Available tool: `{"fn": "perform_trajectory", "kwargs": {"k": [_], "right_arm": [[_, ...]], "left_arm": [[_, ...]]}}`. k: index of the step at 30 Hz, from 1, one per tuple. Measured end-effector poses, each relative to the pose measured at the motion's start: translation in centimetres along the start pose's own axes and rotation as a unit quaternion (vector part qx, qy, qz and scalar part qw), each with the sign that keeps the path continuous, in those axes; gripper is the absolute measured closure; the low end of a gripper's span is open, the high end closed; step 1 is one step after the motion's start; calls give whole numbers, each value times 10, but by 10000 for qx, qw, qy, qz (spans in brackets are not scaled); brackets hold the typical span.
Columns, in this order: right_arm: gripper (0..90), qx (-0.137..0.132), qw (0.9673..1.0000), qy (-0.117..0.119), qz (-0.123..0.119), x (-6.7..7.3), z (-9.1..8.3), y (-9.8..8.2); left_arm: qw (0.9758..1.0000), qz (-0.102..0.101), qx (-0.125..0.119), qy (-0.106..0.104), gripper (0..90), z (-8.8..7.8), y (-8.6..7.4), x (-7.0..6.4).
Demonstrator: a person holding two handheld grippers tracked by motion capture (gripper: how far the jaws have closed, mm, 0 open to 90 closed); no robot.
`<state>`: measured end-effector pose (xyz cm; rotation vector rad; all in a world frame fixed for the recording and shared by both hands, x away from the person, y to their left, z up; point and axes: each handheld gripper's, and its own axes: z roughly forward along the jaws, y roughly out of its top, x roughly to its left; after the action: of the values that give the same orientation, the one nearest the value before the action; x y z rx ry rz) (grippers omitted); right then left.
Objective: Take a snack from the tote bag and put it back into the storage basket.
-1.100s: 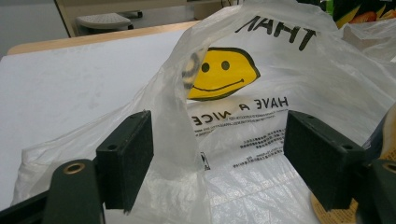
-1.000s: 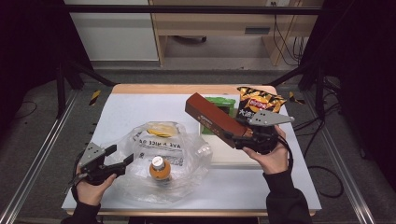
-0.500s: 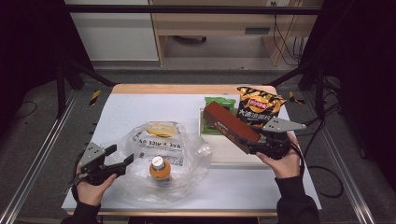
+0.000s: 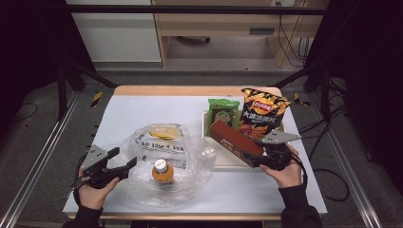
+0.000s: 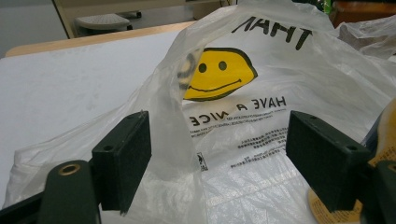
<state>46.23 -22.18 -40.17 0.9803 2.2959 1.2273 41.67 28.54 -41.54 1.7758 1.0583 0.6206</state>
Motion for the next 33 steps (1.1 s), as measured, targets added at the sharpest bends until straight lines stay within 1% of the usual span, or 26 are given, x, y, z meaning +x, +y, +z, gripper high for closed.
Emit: {"fn": "perform_trajectory", "kwargs": {"k": [1,3,5,7,9,10,14,18,22,25,26,27,29,31,32,33], "right_arm": [[435,104,9999,-16,-41,1,2,0],[435,223,9997,2,-78,3,7,-2],[434,177,9998,81,-79,3,12,-5],[434,196,9997,100,-52,3,14,-7],[434,297,9995,102,-53,3,19,-9],[434,405,9991,66,-69,2,22,-10],[433,422,9991,74,-26,0,26,-11],[431,517,9986,98,-21,-2,33,-13],[428,498,9987,118,16,-3,34,-14],[417,519,9986,92,75,-5,36,-15],[403,570,9983,2,83,-6,38,-16],[399,592,9982,-29,102,-5,39,-16],[394,604,9981,-50,82,-5,39,-16],[379,574,9982,-123,75,-3,39,-15],[373,540,9983,-206,45,-3,39,-15],[373,540,9983,-206,45,-3,39,-15]], "left_arm": [[10000,3,0,-1,220,0,0,0],[10000,0,-5,1,220,0,0,0],[10000,-3,-9,3,220,0,0,0],[10000,-6,-6,9,219,0,0,0],[10000,-7,-8,5,220,0,0,0],[10000,-2,0,7,219,0,0,0],[10000,4,8,5,220,0,0,0],[10000,8,12,12,220,0,0,0],[10000,6,29,6,220,0,-1,0],[10000,19,47,2,219,1,-1,0],[10000,16,46,3,219,2,-1,-1],[10000,-10,46,-2,220,2,-1,-1],[10000,-3,80,-11,219,4,-2,-1],[9999,8,108,-8,219,6,-3,-2],[9999,12,127,-12,219,7,-3,-2],[9999,12,127,-12,218,7,-3,-2]]}}
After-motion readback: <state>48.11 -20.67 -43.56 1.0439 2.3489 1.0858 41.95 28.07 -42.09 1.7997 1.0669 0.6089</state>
